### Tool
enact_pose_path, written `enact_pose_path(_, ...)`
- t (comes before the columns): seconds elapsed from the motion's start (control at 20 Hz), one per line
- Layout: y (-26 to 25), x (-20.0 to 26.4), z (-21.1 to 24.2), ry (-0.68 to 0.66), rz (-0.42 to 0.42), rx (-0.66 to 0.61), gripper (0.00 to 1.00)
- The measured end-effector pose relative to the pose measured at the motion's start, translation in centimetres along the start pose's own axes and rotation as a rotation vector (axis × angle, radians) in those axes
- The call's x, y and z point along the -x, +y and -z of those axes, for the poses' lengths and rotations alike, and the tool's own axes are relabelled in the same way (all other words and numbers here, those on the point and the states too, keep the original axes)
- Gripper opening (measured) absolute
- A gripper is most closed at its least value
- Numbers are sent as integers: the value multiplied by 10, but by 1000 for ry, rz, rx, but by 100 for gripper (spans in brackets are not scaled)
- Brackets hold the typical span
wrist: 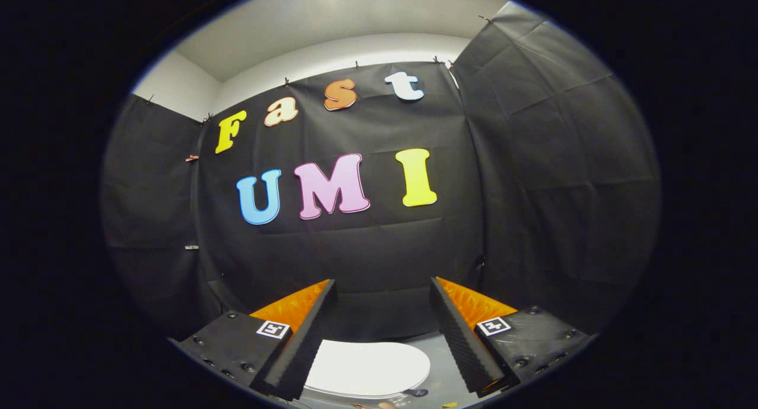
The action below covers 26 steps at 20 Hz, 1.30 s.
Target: Open the toilet lid.
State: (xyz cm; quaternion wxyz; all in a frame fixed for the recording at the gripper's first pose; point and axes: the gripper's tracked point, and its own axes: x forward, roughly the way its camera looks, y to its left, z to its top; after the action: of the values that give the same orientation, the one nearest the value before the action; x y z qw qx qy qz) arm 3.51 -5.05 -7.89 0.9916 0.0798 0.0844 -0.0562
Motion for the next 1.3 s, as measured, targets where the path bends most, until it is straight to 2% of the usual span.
enact_pose_path(0.25, -26, -19, 41, 55, 53, -72, 99)
enact_pose_path(0.4, -52, -29, 69, 80, 112, -129, 99)
enact_pose_path(0.6, -85, -40, 113, 123, 166, -258, 99)
enact_pose_path(0.9, -130, -54, 192, 217, 288, -391, 99)
enact_pose_path(1.3, -158, -57, 320, 398, 343, -593, 99)
